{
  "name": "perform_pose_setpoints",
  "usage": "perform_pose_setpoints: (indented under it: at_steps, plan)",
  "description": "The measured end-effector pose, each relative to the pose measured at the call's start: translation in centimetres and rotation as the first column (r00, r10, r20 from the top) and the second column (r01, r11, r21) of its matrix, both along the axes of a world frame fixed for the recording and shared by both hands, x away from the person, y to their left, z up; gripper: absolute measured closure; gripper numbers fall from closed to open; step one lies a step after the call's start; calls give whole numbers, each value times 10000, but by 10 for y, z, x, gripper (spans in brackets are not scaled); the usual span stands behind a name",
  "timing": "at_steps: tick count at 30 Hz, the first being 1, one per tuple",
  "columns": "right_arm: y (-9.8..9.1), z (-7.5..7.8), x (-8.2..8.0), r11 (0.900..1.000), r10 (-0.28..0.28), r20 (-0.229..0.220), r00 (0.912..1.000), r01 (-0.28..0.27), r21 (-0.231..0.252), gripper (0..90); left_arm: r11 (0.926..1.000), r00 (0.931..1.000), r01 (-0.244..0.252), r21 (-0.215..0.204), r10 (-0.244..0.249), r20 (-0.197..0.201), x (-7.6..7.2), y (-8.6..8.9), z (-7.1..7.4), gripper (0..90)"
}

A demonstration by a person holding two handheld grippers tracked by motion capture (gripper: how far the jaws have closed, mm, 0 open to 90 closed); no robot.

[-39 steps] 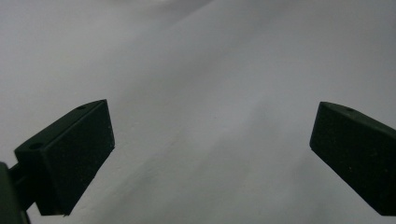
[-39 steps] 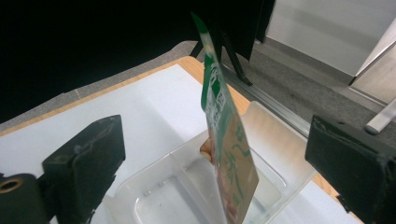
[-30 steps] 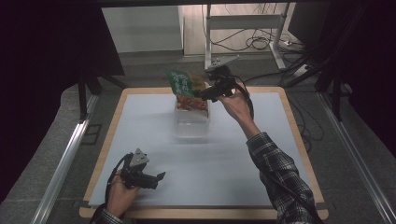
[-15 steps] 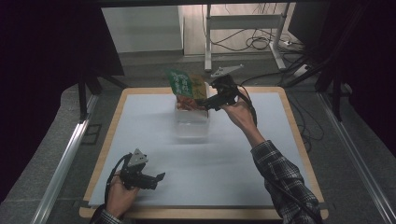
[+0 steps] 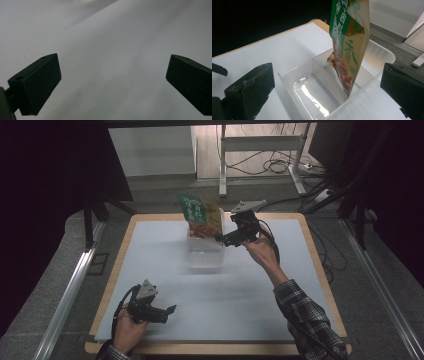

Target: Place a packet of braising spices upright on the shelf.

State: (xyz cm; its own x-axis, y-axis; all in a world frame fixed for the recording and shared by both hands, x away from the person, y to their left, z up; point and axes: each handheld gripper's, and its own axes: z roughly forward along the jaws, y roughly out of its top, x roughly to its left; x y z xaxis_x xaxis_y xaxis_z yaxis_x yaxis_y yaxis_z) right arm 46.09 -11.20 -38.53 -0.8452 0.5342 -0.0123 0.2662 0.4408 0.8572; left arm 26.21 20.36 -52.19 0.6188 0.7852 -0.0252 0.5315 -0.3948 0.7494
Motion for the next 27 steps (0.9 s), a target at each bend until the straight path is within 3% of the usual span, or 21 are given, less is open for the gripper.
perform_pose_setpoints:
  at_steps: [17,27]
  plan:
    - [-34,-9,-35,9997,-262,6,9997,262,-23,0,10000,9999,-70,7,70,101,-1,0,0,0]
    - [-65,-18,-68,9978,-654,19,9979,654,-80,0,9999,9998,-109,84,107,169,-2,1,-1,0]
